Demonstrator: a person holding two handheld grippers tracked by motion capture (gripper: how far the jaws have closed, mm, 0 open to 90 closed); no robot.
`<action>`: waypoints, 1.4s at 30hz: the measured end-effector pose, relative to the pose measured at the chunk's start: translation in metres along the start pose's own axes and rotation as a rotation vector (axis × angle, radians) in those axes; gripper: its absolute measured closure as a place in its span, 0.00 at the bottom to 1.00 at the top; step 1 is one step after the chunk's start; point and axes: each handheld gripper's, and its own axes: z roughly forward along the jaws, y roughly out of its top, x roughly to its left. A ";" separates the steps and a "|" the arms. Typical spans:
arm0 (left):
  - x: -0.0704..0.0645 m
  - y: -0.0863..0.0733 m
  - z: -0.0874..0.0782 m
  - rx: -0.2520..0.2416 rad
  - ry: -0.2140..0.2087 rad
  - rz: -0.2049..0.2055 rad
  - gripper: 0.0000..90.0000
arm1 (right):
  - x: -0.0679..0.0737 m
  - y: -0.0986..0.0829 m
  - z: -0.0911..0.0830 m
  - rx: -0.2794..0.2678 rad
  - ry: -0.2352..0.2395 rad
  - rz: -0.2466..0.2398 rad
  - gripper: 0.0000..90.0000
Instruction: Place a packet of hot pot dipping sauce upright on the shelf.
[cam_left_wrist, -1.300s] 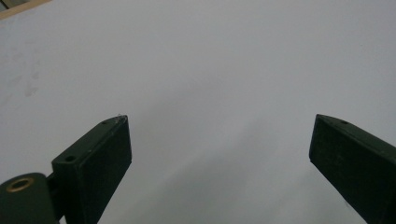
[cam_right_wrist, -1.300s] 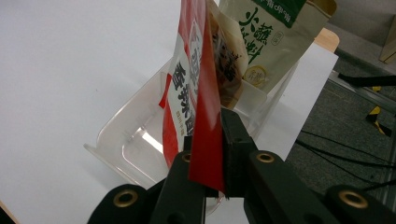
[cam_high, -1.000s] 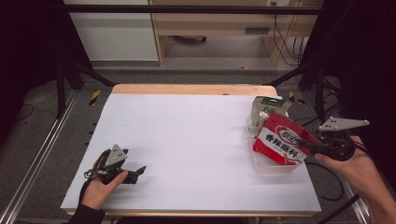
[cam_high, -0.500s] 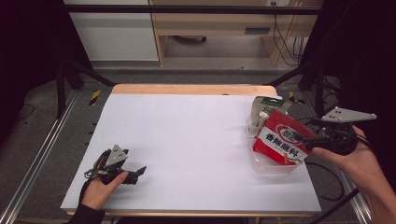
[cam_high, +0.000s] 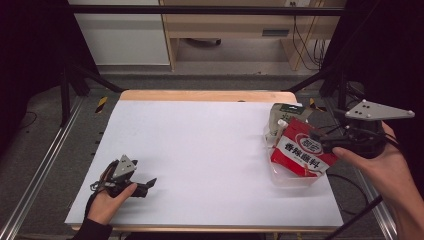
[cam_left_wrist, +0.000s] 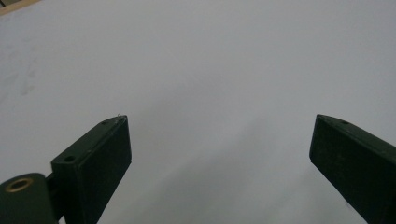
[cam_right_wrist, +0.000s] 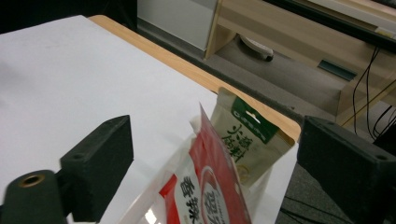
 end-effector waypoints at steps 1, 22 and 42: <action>0.000 0.000 0.000 -0.003 0.001 -0.002 0.06 | 0.004 0.004 0.001 0.000 -0.001 -0.006 0.10; 0.003 0.000 -0.002 -0.014 0.013 -0.012 0.06 | 0.088 0.039 0.054 -0.036 0.122 -0.025 0.08; 0.009 0.000 -0.007 -0.036 0.034 -0.029 0.06 | 0.141 0.014 0.111 -0.016 0.199 0.008 0.08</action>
